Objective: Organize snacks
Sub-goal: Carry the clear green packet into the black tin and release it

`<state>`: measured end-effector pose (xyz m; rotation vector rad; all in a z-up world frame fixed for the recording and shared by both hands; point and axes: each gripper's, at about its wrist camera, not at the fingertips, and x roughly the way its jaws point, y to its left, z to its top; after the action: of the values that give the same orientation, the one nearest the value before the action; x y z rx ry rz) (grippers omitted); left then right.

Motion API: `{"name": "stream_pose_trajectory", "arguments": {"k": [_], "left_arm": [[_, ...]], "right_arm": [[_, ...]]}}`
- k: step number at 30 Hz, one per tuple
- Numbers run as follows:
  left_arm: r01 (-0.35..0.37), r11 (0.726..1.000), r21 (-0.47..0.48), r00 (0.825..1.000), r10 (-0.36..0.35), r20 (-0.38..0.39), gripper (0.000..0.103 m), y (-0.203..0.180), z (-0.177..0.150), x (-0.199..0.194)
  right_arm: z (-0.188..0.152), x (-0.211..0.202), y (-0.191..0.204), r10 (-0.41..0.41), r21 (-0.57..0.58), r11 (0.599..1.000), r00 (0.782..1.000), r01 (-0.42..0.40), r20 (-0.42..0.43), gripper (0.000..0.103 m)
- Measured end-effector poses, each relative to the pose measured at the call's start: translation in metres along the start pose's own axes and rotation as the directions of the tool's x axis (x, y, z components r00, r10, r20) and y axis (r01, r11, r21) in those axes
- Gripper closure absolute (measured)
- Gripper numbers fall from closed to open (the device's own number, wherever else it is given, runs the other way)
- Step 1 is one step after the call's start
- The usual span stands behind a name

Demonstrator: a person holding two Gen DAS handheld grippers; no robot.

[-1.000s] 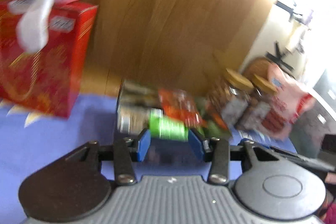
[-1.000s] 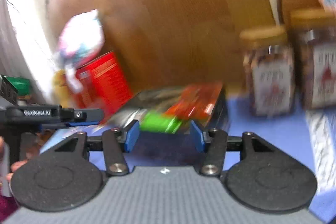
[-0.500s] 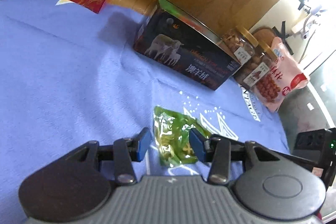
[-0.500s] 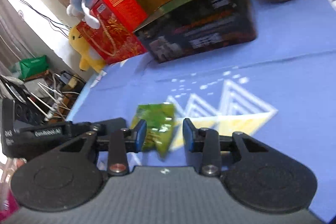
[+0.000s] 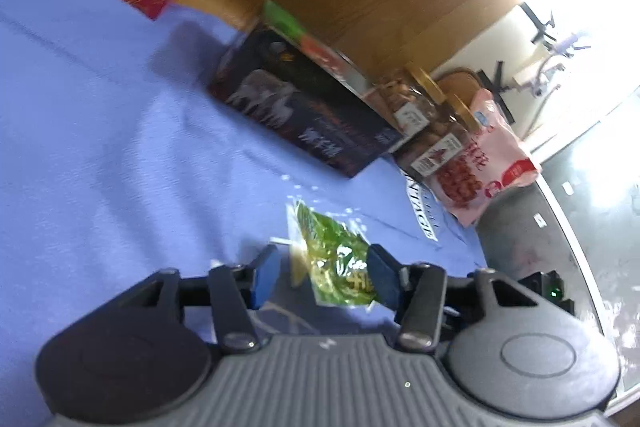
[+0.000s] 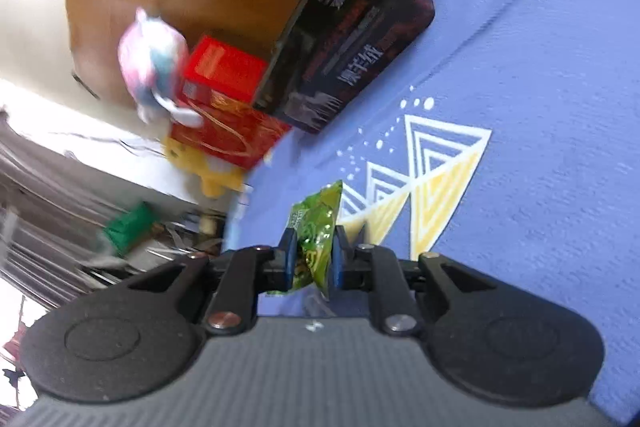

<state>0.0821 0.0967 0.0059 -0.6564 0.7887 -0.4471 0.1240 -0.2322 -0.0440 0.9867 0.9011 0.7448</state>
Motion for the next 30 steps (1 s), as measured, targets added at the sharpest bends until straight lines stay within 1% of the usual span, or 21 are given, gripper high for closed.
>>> {"name": "stream_pose_trajectory", "arguments": {"k": [1,2,5,6,9,11,12,14,16,18,19,20,21,22,23,24,25,27,30], "left_arm": [[0.001,1.000,0.006,1.000,-0.001,-0.006,0.052,-0.004,0.000,0.002],[0.014,1.000,0.009,1.000,-0.014,-0.020,0.055,-0.009,0.001,0.007],[0.038,0.999,0.035,0.998,-0.036,-0.055,0.077,-0.022,0.008,0.021],[0.030,0.998,0.047,0.998,-0.027,-0.048,0.078,-0.026,0.012,0.023],[0.026,0.995,0.093,0.999,-0.023,-0.030,0.079,-0.039,0.034,0.026],[0.000,0.990,0.139,1.000,-0.001,0.002,0.079,-0.052,0.059,0.028],[-0.015,0.986,0.164,1.000,0.011,0.020,0.078,-0.058,0.072,0.030],[-0.059,0.975,0.213,0.997,0.047,0.059,0.076,-0.066,0.100,0.037],[-0.117,0.967,0.228,0.991,0.100,0.083,0.076,-0.070,0.127,0.053],[-0.218,0.941,0.258,0.975,0.195,0.110,0.076,-0.068,0.148,0.076],[-0.277,0.922,0.271,0.960,0.251,0.127,0.076,-0.066,0.154,0.088],[-0.348,0.897,0.274,0.936,0.319,0.147,0.075,-0.063,0.159,0.099],[-0.395,0.876,0.276,0.918,0.365,0.155,0.074,-0.057,0.164,0.109],[-0.398,0.879,0.264,0.917,0.370,0.150,0.074,-0.052,0.166,0.111],[-0.377,0.898,0.229,0.925,0.351,0.146,0.074,-0.046,0.167,0.107],[-0.350,0.912,0.214,0.934,0.323,0.151,0.074,-0.043,0.165,0.100],[-0.337,0.916,0.215,0.938,0.307,0.163,0.074,-0.042,0.162,0.094],[-0.352,0.908,0.228,0.929,0.310,0.200,0.074,-0.044,0.154,0.077],[-0.338,0.911,0.238,0.934,0.293,0.204,0.073,-0.054,0.138,0.060]], "right_arm": [[0.001,-0.002,-0.001,0.025,0.014,1.000,1.000,-0.025,0.002,0.082],[0.002,-0.004,-0.001,0.044,0.018,0.999,0.999,-0.044,0.002,0.082],[0.006,-0.005,0.009,0.059,-0.013,0.998,0.998,-0.059,-0.015,0.082],[0.009,-0.004,0.017,0.040,-0.039,0.998,0.999,-0.040,-0.001,0.082],[0.029,-0.004,0.035,0.031,-0.107,0.994,0.999,-0.030,0.009,0.082],[0.049,0.000,0.058,0.010,-0.191,0.982,1.000,-0.006,0.018,0.082],[0.059,0.007,0.072,-0.008,-0.252,0.968,0.999,0.016,0.033,0.082],[0.081,0.022,0.101,-0.053,-0.373,0.924,0.996,0.076,0.073,0.082],[0.103,0.046,0.119,-0.117,-0.458,0.876,0.987,0.155,0.110,0.082],[0.120,0.075,0.125,-0.185,-0.515,0.825,0.972,0.233,0.144,0.081],[0.126,0.092,0.125,-0.223,-0.542,0.794,0.962,0.275,0.160,0.078],[0.129,0.109,0.122,-0.269,-0.572,0.754,0.946,0.323,0.180,0.078],[0.130,0.122,0.118,-0.313,-0.603,0.706,0.928,0.370,0.203,0.078],[0.129,0.133,0.116,-0.359,-0.631,0.653,0.905,0.418,0.228,0.077],[0.129,0.137,0.113,-0.387,-0.640,0.617,0.885,0.458,0.259,0.076],[0.128,0.133,0.110,-0.372,-0.640,0.617,0.886,0.458,0.276,0.076],[0.126,0.123,0.107,-0.343,-0.633,0.633,0.894,0.446,0.286,0.075],[0.121,0.104,0.103,-0.319,-0.619,0.650,0.898,0.440,0.303,0.075],[0.103,0.073,0.102,-0.298,-0.611,0.658,0.897,0.441,0.326,0.075]]}}
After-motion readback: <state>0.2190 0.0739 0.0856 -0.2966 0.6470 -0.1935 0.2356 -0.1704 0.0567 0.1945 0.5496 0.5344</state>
